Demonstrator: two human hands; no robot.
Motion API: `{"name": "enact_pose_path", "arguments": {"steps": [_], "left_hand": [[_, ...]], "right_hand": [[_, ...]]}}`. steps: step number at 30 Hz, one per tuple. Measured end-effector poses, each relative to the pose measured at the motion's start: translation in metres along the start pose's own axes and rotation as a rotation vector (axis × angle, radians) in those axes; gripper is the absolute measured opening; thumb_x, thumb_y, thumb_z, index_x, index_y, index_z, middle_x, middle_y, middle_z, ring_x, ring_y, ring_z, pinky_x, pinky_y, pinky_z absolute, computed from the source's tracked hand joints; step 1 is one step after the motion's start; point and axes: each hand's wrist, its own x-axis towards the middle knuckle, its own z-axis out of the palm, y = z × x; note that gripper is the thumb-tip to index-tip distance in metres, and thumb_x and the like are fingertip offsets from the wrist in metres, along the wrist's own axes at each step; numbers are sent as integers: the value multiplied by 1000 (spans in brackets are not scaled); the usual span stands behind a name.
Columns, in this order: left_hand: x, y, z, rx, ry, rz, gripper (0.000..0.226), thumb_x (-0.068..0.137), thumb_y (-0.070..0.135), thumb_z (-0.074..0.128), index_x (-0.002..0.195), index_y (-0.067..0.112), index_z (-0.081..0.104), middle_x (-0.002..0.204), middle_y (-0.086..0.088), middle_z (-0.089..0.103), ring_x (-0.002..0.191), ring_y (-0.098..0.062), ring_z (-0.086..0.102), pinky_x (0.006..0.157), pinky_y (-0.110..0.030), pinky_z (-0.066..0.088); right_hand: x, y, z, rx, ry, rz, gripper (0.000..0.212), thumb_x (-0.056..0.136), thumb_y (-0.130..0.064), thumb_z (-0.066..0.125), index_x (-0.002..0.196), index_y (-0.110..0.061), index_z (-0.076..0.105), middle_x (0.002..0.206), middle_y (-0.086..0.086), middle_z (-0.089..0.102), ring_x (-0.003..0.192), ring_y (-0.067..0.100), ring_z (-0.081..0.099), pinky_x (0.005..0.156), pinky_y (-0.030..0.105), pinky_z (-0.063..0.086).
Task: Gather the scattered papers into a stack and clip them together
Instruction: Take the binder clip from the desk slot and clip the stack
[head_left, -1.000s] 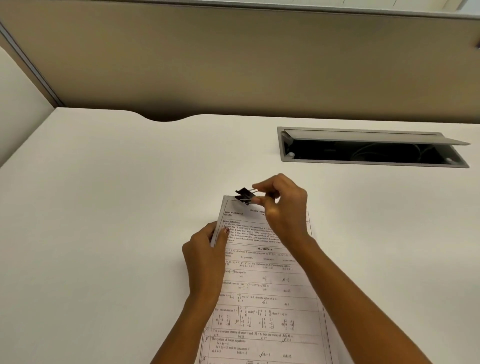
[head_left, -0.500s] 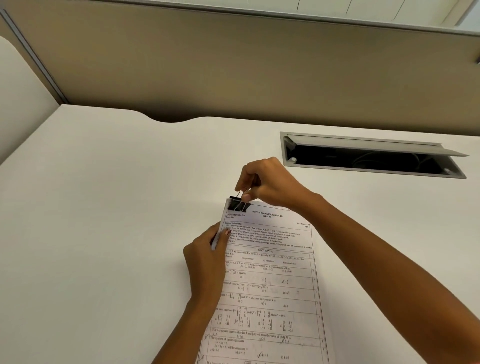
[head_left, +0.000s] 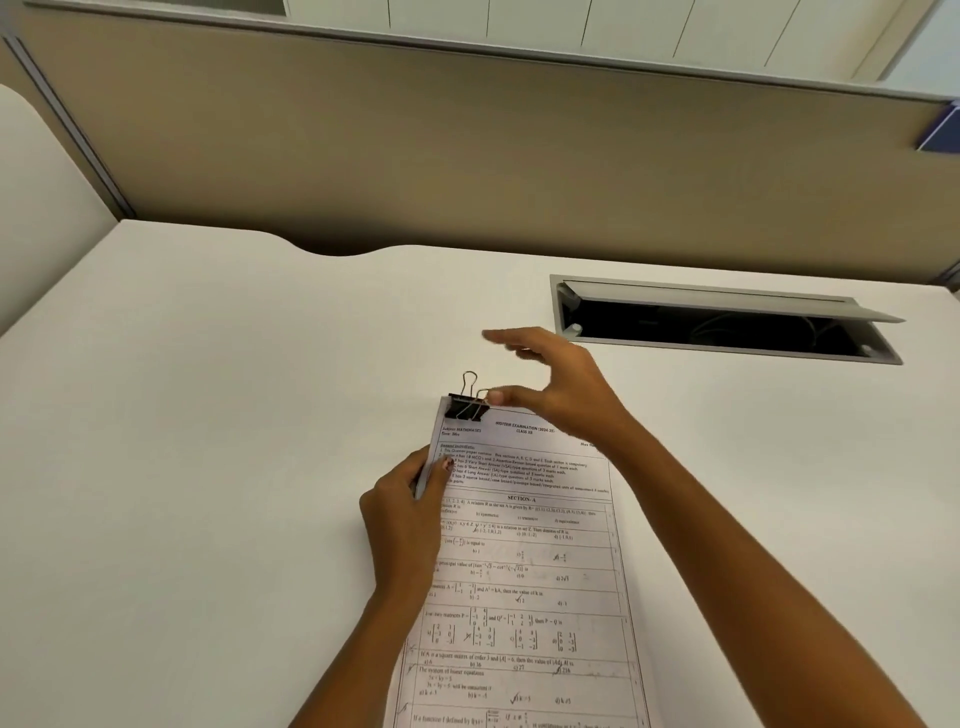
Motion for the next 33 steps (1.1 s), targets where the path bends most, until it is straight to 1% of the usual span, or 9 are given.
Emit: {"name": "enact_pose_path", "arguments": {"steps": [4, 7, 11, 13, 16, 20, 25, 30, 33], "left_hand": [[2, -2, -5, -33, 2, -14, 22, 88, 30, 60, 102, 16, 70, 79, 13, 69, 72, -9, 67, 59, -13, 53], [2, -1, -9, -103, -9, -70, 19, 88, 31, 61, 100, 18, 70, 84, 8, 72, 75, -8, 68, 61, -13, 54], [2, 1, -16, -155, -18, -117, 15, 88, 32, 60, 95, 21, 69, 84, 9, 72, 79, -7, 68, 66, -17, 53], [2, 3, -17, -196, -38, -133, 13, 89, 31, 59, 94, 23, 68, 86, 8, 73, 80, -9, 69, 69, -24, 55], [-2, 13, -17, -280, -60, -145, 8, 91, 27, 57, 92, 29, 65, 88, 8, 72, 81, -9, 69, 65, -19, 54], [-6, 23, -21, -317, -53, -135, 15, 91, 29, 56, 102, 23, 64, 94, 5, 72, 85, -12, 69, 71, -28, 57], [-8, 48, -29, -319, -18, -15, 17, 92, 30, 55, 104, 20, 61, 95, 7, 69, 83, -10, 68, 62, -19, 54], [-15, 85, -46, -315, 120, 184, 21, 92, 36, 52, 103, 19, 56, 95, 1, 68, 79, -16, 68, 61, -25, 57], [-20, 104, -55, -325, 192, 312, 17, 92, 36, 51, 102, 22, 53, 100, 6, 66, 86, -10, 66, 66, -18, 56]], "right_hand": [[-37, 14, 6, -14, 406, 47, 53, 81, -29, 72, 130, -22, 53, 133, -11, 53, 127, 5, 41, 103, 7, 25], [-71, 23, 11, 99, 583, 202, 55, 85, -25, 68, 135, -23, 45, 137, -13, 45, 130, 11, 39, 104, 18, 29], [-114, 32, 23, 327, 592, 397, 58, 85, -27, 68, 135, -24, 40, 135, -7, 48, 118, 15, 51, 97, 33, 45], [-129, 34, 29, 438, 531, 476, 48, 87, -26, 65, 130, -24, 43, 127, -6, 54, 113, 17, 56, 90, 30, 50], [-147, 30, 34, 510, 477, 519, 20, 93, -23, 56, 113, -22, 54, 110, -9, 65, 107, 16, 62, 84, 25, 51], [-156, 20, 39, 493, 471, 509, 13, 96, -20, 51, 107, -20, 58, 107, -5, 68, 101, 15, 65, 89, 37, 55], [-154, -7, 32, 391, 632, 350, 9, 98, -21, 46, 103, -17, 52, 92, -10, 63, 79, -6, 63, 61, 11, 52], [-144, -42, 23, 380, 769, 180, 11, 98, -22, 43, 94, -32, 47, 89, -27, 62, 85, -1, 62, 65, 12, 53], [-141, -57, 17, 405, 836, 91, 14, 98, -22, 42, 93, -35, 44, 92, -29, 61, 89, 1, 61, 69, 12, 53]]}}
